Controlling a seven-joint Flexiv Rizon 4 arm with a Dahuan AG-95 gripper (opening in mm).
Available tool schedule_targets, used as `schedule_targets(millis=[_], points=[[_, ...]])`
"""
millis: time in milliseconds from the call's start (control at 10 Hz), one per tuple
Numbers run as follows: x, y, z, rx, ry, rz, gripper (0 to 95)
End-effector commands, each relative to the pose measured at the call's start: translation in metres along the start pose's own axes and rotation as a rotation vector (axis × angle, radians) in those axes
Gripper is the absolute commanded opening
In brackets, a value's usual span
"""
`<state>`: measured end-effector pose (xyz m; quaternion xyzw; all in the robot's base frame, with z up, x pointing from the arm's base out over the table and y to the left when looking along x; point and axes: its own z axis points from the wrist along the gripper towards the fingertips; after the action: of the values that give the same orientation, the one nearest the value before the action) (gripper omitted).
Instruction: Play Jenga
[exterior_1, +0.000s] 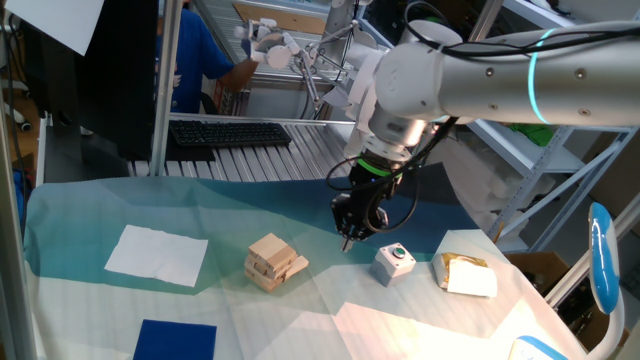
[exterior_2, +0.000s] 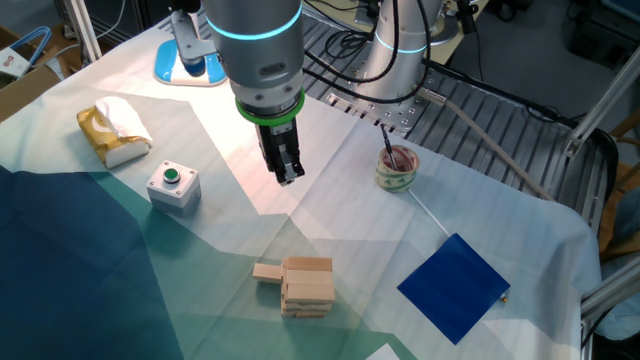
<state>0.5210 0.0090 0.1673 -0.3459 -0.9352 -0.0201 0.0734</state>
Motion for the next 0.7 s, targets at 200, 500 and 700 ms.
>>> schedule_targets(millis=[200, 500, 700], points=[[-0.001, 0.013, 0.003, -0.004, -0.004, 0.064, 0.0], [-0.011, 0.021, 0.007, -0.019, -0.007, 0.108, 0.0], [-0.02, 0.027, 0.007, -0.022, -0.006, 0.116, 0.0]])
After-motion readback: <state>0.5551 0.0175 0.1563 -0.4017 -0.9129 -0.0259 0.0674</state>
